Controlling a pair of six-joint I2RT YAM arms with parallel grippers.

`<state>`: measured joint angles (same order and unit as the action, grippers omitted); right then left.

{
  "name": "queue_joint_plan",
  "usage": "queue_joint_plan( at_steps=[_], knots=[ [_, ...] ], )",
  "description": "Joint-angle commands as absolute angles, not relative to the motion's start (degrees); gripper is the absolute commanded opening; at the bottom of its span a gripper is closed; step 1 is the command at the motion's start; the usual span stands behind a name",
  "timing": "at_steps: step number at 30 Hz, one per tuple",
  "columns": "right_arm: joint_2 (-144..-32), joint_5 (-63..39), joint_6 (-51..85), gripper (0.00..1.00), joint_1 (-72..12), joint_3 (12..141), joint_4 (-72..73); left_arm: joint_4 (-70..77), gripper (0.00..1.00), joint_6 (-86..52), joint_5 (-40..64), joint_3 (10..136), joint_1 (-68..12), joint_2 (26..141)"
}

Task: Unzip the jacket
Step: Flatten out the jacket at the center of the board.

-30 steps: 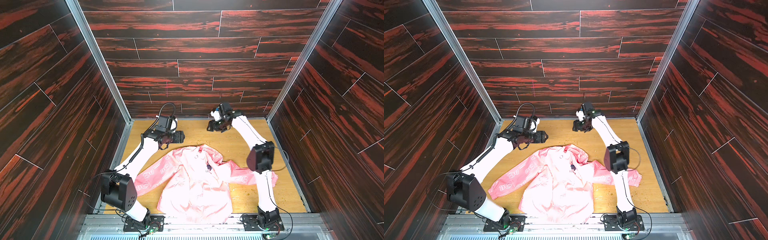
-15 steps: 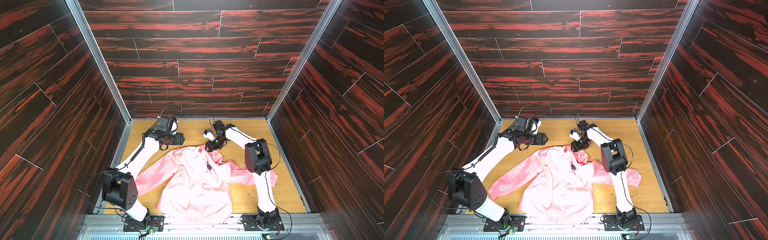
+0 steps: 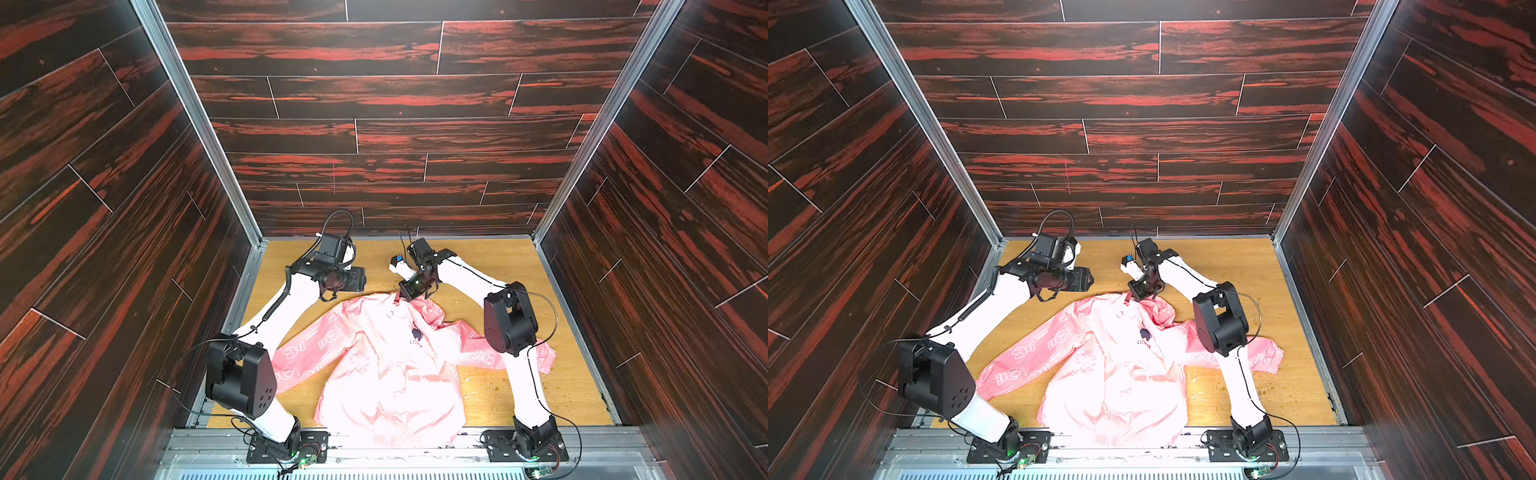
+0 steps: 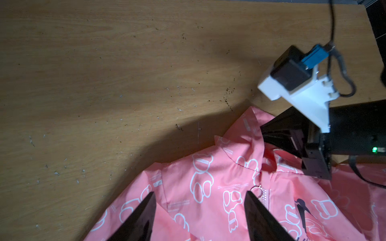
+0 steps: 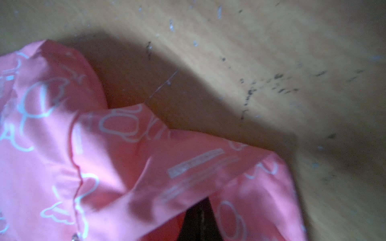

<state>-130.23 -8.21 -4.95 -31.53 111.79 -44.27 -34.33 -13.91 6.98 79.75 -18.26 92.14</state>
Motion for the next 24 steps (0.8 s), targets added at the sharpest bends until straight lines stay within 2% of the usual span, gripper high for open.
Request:
queue_joint_plan(
  at_steps=[1,4,7,9,11,13,15,16,17,21,24],
  knots=[
    [-129.99,7.51,0.12,0.0,-31.7,117.12,-47.22,-34.62,0.66,-14.59,3.64,78.43,-18.15,86.72],
    [-125.24,17.32,0.01,0.0,-33.77,118.32,-46.07,-30.01,0.66,-16.09,-0.17,74.93,-18.11,81.64],
    [-120.67,22.99,-2.36,0.0,-36.39,117.08,-41.88,-25.26,0.65,-17.74,-4.44,70.17,-18.11,75.89],
    [-118.7,20.57,-2.88,0.0,-36.84,117.03,-41.0,-22.91,0.66,-17.94,-5.25,67.54,-18.06,72.75],
    [-119.2,17.49,-0.45,0.0,-35.99,119.71,-44.25,-23.31,0.72,-17.01,-2.74,67.24,-18.02,72.2],
    [-121.95,11.56,3.26,0.21,-33.58,124.89,-50.93,-26.61,0.78,-16.39,0.29,69.11,-18.02,73.95],
    [-125.59,5.98,6.93,0.33,-31.1,130.19,-58.05,-31.16,0.83,-15.51,4.24,72.34,-18.02,77.69],
    [-127.42,3.48,8.46,0.39,-30.03,132.33,-61.16,-32.29,0.98,-15.26,6.25,74.02,-18.02,79.93],
    [-128.61,3.58,10.73,0.45,-29.21,133.35,-63.69,-32.43,1.0,-15.53,7.19,75.7,-18.02,82.63],
    [-124.65,6.25,19.76,0.57,-25.36,126.0,-65.76,-42.82,1.0,-12.87,16.2,88.49,-18.27,96.42],
    [-113.73,6.62,25.51,0.63,-20.98,111.27,-59.51,-49.95,1.0,-12.49,18.29,100.39,-19.67,108.4]
  ],
)
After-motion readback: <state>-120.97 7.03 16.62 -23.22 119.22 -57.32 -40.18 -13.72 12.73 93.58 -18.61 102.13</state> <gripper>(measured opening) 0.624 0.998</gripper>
